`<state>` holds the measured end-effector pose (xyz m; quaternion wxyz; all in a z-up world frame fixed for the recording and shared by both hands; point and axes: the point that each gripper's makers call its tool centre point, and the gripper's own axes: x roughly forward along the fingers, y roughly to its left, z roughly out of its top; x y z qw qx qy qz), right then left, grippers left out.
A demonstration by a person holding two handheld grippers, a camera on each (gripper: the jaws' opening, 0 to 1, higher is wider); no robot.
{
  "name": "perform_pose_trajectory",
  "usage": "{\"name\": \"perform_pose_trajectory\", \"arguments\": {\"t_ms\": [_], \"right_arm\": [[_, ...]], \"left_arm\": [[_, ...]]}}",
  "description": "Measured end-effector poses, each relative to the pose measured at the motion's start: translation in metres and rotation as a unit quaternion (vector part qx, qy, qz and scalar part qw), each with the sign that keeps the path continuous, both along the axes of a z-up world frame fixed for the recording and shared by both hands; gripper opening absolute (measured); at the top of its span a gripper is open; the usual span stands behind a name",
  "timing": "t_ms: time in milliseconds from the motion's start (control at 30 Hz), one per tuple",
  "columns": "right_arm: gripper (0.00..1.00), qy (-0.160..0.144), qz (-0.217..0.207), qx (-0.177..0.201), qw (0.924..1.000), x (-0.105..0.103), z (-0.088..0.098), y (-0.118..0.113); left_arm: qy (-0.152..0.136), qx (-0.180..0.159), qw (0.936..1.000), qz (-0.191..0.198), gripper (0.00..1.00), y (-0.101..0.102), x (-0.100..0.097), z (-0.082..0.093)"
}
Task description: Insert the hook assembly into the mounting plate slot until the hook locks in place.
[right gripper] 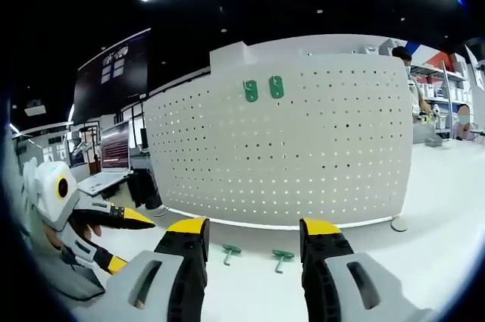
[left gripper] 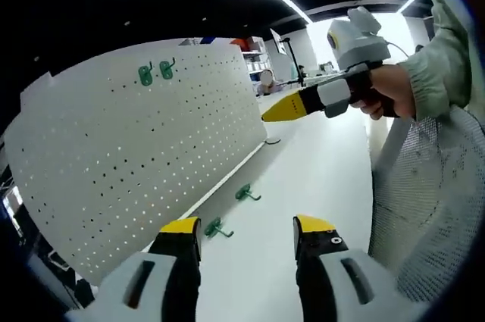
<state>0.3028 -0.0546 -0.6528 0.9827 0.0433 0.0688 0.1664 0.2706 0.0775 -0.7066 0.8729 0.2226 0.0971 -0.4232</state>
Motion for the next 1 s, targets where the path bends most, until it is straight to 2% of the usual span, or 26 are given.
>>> {"name": "perform_pose_trajectory", "arguments": {"t_ms": [133,400,500,567,733,1000], "right_arm": [[0.46,-0.001,-0.001,0.005,1.0000,0.000,0.001,-0.001],[0.46,-0.004,-0.001,0.009,1.0000,0.001,0.003,0.000],[0.46,-0.004,-0.003,0.012,0.9999,0.001,0.003,-0.002],[0.46,-0.003,-0.004,0.012,0.9999,0.001,0.003,-0.003],[0.46,-0.003,-0.007,0.013,0.9999,0.001,0.003,-0.004],[0.46,-0.002,-0.009,0.014,0.9999,0.002,0.002,-0.006]], "left_arm": [[0.000,0.019,0.9998,-0.006,0.43,0.005,0.010,-0.003],[-0.007,0.048,0.9984,-0.028,0.37,0.002,0.035,-0.005],[0.007,0.073,0.9965,-0.041,0.36,0.000,0.044,-0.016],[0.000,0.112,0.9925,-0.049,0.34,0.002,0.051,-0.025],[0.007,0.125,0.9900,-0.065,0.33,-0.004,0.064,-0.036],[0.023,0.185,0.9788,-0.085,0.33,0.000,0.083,-0.064]]}}
